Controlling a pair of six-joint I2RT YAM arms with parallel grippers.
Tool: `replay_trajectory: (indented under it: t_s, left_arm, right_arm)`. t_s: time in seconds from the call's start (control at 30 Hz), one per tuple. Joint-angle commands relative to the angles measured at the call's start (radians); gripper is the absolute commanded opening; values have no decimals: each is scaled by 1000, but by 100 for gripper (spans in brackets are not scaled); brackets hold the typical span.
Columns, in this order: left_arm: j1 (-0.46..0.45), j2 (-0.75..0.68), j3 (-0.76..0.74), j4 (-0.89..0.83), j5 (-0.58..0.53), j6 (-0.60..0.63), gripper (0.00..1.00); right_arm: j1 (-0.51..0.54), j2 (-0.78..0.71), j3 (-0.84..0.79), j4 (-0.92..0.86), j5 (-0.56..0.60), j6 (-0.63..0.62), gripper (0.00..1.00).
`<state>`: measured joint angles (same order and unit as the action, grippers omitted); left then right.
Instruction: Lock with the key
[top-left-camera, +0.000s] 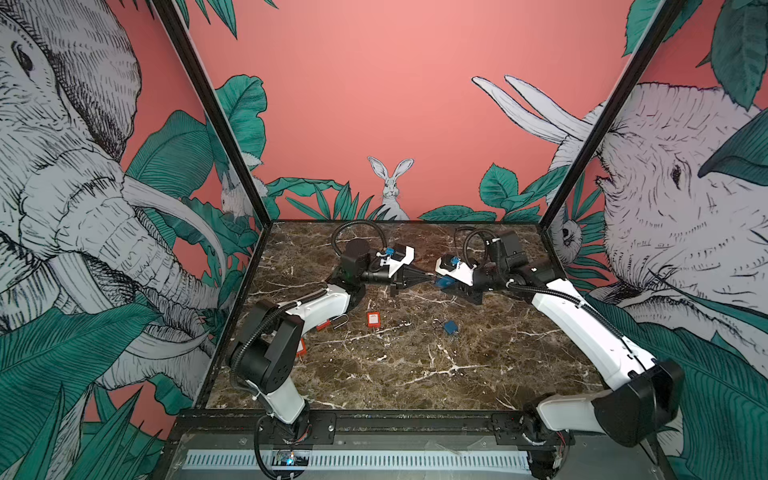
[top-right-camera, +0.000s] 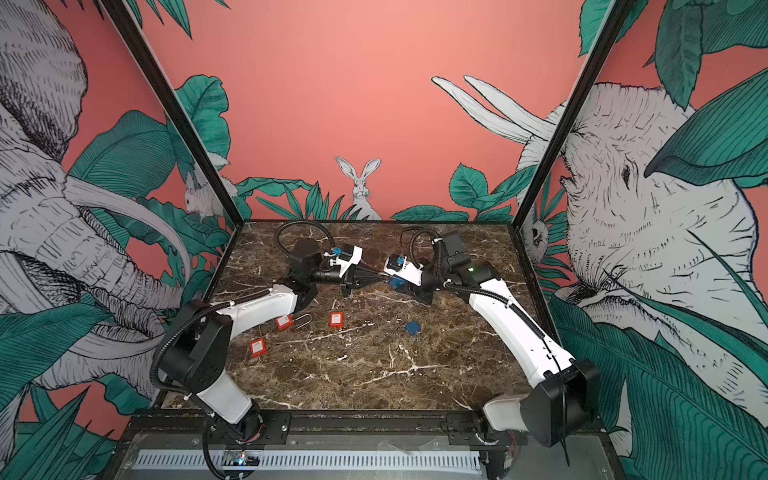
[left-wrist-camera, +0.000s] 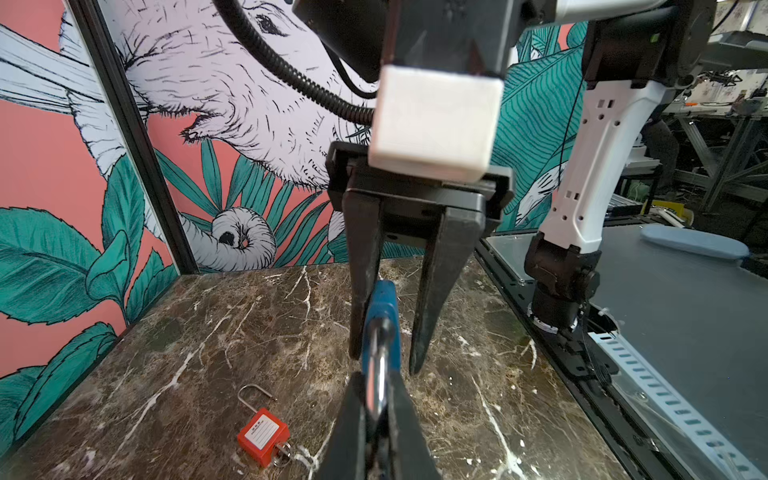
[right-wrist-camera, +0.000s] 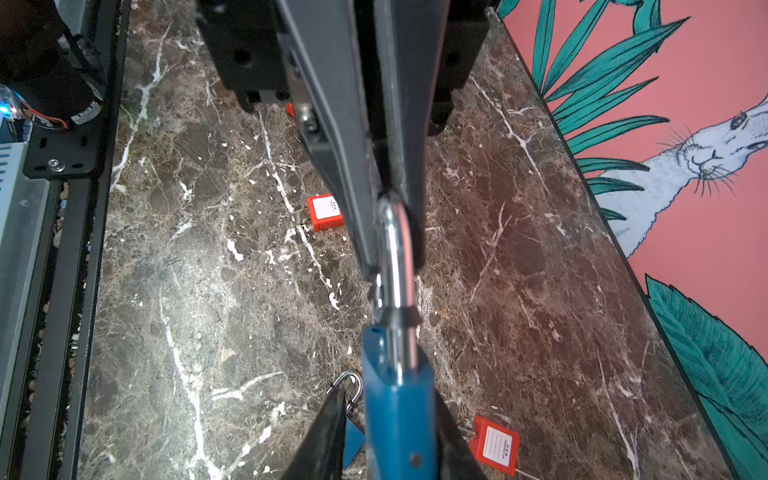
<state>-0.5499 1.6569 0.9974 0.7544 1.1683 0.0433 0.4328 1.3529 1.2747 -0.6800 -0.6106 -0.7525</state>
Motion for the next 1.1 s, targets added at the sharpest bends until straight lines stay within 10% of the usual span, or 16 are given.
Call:
replay_trajectory:
  t_s: [0.0, 0.37, 0.43, 0.53, 0.7, 1.07]
  left_arm:
    - [-8, -17, 2, 59, 22, -16, 0]
    - [-14, -27, 3, -2, 1, 50, 0]
    - [-13, -54, 15, -78, -31, 104, 30]
    - [-13, -115, 116, -538, -69, 455, 46]
    - [-14, -147, 225, -917, -145, 717, 47]
    - [-31, -117, 263, -964, -124, 692, 40]
  right_arm:
    - [-2, 6, 25, -42, -45, -20, 25]
    - [-1, 29, 70, -77, -78, -24, 13]
    - [-3, 31, 76, -94, -72, -27, 12]
    - [-4, 33, 97, -141, -58, -38, 11]
    - [-5, 43, 139, -242, -30, -56, 11]
    - [-5, 70, 181, -321, 20, -71, 12]
